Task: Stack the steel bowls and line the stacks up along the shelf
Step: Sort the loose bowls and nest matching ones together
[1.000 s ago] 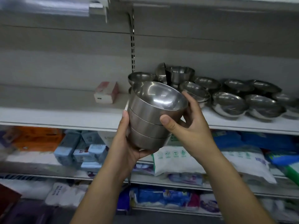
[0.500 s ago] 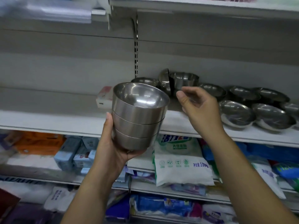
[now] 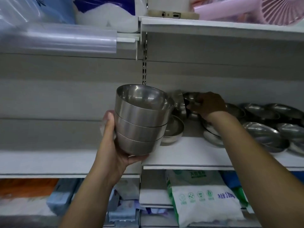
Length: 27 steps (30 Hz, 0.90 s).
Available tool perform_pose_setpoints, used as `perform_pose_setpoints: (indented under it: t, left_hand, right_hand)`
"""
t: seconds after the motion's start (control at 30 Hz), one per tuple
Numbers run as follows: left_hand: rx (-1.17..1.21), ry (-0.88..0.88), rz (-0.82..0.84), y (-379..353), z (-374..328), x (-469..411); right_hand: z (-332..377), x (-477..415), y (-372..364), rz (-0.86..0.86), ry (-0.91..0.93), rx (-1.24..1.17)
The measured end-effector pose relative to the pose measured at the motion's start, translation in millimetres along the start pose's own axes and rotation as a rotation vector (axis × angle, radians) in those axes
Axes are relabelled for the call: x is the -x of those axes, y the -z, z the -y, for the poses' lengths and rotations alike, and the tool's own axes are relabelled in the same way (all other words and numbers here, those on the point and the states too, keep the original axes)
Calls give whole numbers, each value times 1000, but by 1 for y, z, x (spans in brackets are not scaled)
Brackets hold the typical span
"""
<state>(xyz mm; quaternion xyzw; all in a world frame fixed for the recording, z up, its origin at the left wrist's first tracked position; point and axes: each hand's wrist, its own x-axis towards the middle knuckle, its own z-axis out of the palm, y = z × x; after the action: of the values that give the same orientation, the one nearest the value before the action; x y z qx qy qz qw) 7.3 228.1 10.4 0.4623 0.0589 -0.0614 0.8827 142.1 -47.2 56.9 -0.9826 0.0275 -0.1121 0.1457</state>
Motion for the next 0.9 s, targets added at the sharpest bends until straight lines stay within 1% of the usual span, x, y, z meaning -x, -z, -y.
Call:
perform_pose_setpoints:
  t: [0.1,0.23,0.4,0.57,0.7,0.8,0.9]
  left_hand:
    - [-1,23,10,4,-4,-9]
    - [-4,29,37,7,-6,-17]
    - [-1,37,40,10,-5,-18]
    - [-21,47,40,5,-5,-11]
    - [-42,29,29,-1,-2,2]
    - [-43,28,25,-7,3,14]
    - [-44,7,34,-17,9,30]
  right_hand:
    - [-1,-7,-4,-30,-64,-8]
    - [-4,-12,-9,-75,-110,-83]
    - [-2,-6,-10,-176,-101,-195]
    - [6,6,6,-277,-66,-226]
    - [16,32,28,-379,-34,-465]
    - [27,66,42,-449,60,-721]
    - [35,99,54,-483,162,-826]
